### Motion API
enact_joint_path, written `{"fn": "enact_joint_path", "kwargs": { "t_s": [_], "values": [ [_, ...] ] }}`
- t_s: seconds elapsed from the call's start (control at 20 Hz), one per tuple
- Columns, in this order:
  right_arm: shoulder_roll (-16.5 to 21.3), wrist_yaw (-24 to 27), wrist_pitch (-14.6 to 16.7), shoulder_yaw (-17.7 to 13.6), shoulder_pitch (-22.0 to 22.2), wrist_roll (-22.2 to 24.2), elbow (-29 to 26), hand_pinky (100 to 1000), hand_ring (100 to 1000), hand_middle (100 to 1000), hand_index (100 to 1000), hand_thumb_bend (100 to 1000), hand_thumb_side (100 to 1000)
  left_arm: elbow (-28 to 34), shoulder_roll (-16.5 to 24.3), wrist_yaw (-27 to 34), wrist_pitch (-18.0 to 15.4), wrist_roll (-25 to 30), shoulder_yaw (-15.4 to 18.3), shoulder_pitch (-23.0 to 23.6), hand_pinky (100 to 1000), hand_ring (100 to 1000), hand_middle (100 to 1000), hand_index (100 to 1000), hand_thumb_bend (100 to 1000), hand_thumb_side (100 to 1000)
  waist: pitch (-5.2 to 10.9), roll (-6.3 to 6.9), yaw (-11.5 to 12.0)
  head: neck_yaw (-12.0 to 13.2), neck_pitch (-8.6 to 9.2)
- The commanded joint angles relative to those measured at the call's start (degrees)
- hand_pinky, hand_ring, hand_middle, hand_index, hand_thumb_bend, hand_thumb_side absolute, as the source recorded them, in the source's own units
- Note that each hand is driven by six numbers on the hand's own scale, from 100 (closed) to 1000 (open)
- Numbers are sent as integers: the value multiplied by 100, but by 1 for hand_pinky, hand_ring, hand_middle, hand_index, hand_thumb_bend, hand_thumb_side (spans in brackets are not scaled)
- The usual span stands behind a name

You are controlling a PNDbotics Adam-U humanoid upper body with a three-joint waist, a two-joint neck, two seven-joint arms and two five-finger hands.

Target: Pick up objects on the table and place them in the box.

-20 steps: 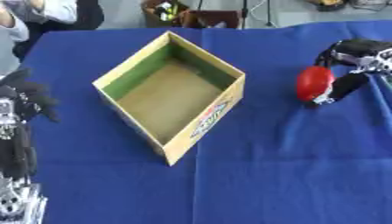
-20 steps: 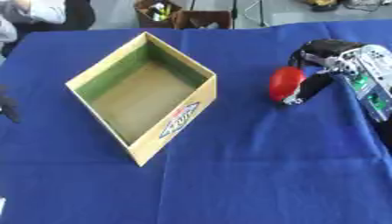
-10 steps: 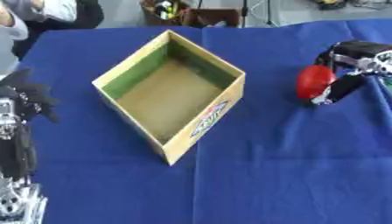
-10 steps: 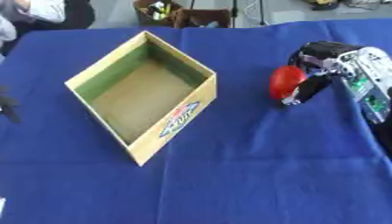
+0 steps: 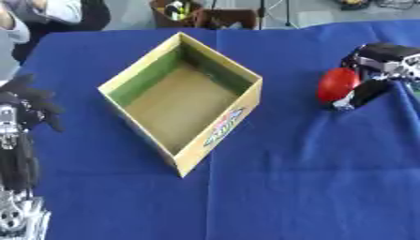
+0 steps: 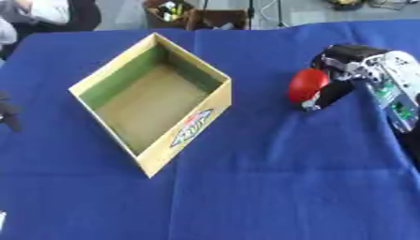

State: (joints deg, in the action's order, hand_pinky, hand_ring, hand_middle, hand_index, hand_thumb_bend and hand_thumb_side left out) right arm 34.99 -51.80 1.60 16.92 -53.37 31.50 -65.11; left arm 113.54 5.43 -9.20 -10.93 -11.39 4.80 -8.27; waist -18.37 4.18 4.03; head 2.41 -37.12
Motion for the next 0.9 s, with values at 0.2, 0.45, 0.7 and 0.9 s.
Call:
{"fn": "enact_joint_path", "kwargs": {
  "t_s": [0.2,0.45,0.7,0.9],
  "values": [
    [116,246,-136,-137,-94,-199,-294,585,527,386,584,531,525,105,31,-30,7,31,-13,-53,294,461,522,773,100,911,98,-14,-6,16,58],
    [117,568,-320,-328,-201,-383,-727,566,495,320,516,562,569,105,29,-33,15,31,-10,-51,294,461,523,773,100,911,104,-22,-10,8,56],
    [71,795,-489,-412,-378,-472,-1038,559,479,289,488,561,580,105,34,-33,19,37,-12,-48,295,462,523,772,100,910,111,-29,-1,-16,48],
    [-87,903,-509,-366,-633,-516,-1250,555,473,279,479,589,610,105,40,-31,27,45,-20,-42,294,462,523,773,100,910,121,-43,17,-47,43]
  ]
}}
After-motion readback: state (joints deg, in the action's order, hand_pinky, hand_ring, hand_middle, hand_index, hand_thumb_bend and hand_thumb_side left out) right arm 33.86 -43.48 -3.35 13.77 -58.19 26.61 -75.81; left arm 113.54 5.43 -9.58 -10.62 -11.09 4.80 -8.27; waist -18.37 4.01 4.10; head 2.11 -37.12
